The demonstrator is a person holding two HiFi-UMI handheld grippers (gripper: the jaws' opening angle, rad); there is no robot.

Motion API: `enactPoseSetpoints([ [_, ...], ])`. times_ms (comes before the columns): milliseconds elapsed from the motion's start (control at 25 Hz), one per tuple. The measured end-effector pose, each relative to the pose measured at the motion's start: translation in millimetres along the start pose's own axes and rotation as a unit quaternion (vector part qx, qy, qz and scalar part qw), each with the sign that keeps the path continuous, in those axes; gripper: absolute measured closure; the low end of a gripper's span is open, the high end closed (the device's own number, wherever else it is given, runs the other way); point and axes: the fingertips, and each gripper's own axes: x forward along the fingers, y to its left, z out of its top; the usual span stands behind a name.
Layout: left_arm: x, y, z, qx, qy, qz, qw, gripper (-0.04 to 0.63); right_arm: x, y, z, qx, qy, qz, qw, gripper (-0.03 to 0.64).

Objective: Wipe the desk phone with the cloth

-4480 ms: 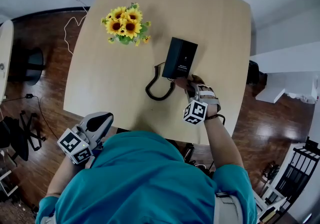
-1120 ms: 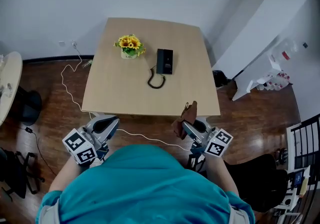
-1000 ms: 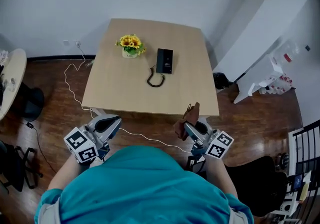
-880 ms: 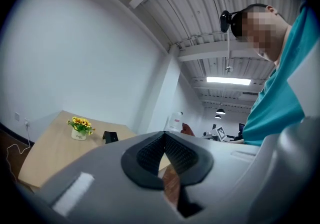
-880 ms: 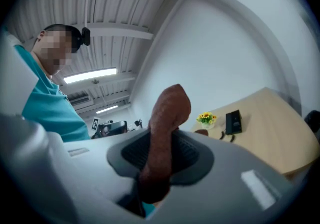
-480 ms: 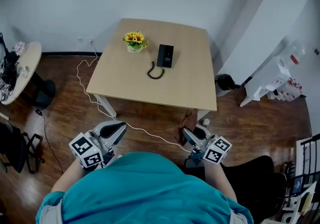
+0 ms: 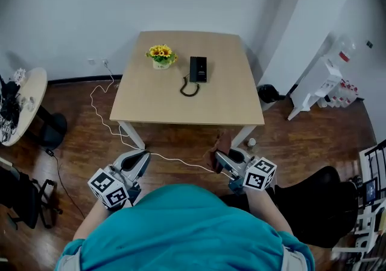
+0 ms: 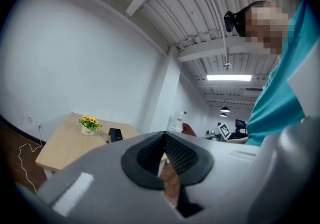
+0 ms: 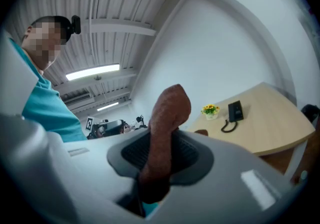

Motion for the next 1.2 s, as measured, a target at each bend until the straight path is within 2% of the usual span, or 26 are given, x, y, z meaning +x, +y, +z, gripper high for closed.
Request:
enactPoseSetpoints([
  [400,-24,13,4,-0.001,-0.010,-0.012,0.9999,0.591,25,32,4,-0.026,0.007,-0.008,1.000,0.517],
  [1200,-22,14,6,-0.001,-0.014,-0.009,0.9999,0.591,25,29,-1,-0.061,0.037,-0.010,0.997,0.520],
])
